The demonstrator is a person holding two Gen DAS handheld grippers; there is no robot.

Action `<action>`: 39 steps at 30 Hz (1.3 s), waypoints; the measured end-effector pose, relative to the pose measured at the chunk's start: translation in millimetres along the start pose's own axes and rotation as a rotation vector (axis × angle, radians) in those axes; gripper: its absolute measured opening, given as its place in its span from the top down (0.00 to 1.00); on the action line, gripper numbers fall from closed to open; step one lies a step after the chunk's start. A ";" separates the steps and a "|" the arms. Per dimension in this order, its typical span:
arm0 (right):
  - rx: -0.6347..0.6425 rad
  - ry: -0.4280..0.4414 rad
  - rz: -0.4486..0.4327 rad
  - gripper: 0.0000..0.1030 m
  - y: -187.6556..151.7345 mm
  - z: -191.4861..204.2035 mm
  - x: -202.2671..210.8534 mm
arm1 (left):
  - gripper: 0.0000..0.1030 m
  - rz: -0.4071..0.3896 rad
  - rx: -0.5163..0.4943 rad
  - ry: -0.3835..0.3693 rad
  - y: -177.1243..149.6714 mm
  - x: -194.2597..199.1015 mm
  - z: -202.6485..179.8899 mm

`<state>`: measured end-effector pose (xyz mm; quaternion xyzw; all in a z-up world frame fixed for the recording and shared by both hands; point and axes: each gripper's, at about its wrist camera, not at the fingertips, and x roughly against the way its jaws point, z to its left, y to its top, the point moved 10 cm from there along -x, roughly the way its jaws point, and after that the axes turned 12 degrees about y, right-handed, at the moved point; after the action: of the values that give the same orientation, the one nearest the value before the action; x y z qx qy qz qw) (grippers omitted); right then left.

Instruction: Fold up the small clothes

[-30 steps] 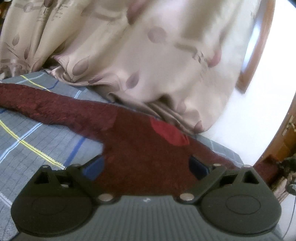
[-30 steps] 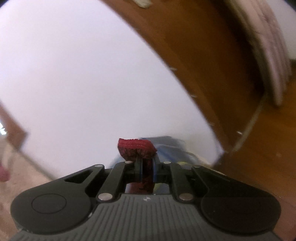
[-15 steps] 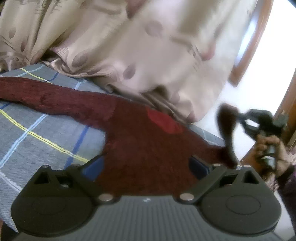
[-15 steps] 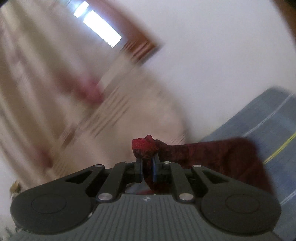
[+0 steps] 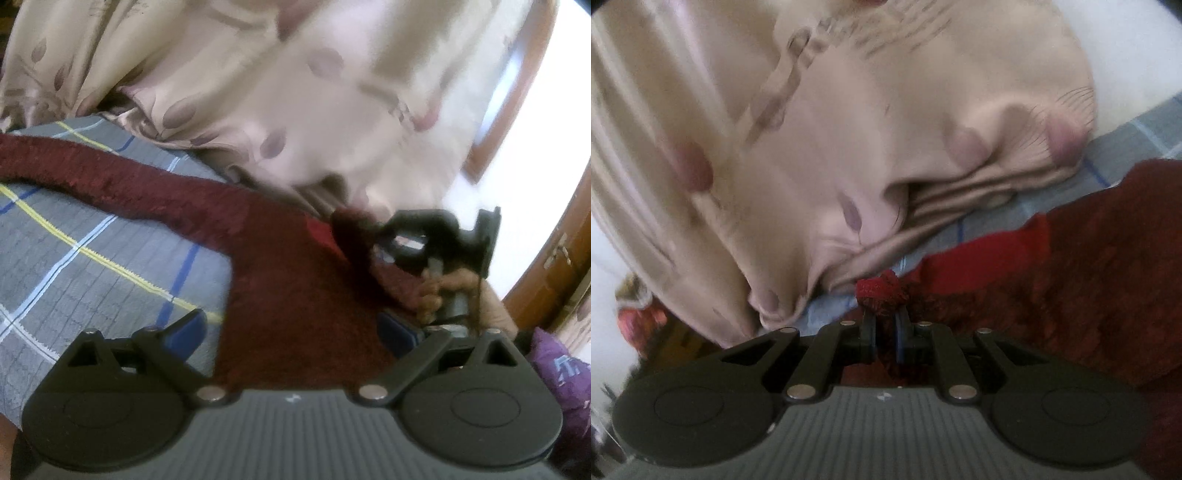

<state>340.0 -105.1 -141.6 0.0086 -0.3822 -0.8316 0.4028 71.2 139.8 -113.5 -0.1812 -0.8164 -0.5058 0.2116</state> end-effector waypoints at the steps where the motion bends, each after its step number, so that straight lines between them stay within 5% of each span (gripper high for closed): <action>1: -0.008 0.001 0.010 0.85 -4.3 0.3 -7.8 | 0.04 0.004 0.007 0.001 -0.4 -1.0 2.1; 30: 0.055 -0.036 0.158 0.83 -60.7 11.6 -98.8 | 0.04 0.064 0.115 0.004 -9.6 -10.7 26.2; 33: 0.054 -0.024 0.173 0.77 -65.3 11.5 -101.3 | 0.04 0.063 0.135 0.009 -8.3 -9.9 31.3; 38: 0.014 0.067 0.196 0.42 -68.5 22.8 -101.2 | 0.04 0.062 0.181 0.019 3.2 -7.1 43.3; 39: 0.011 0.083 0.192 0.42 -67.4 26.6 -99.3 | 0.04 0.055 0.184 0.029 7.5 -5.7 46.4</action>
<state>353.8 4.6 -195.2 0.0084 -0.3689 -0.7860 0.4960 72.4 184.5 -129.3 -0.1762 -0.8509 -0.4253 0.2531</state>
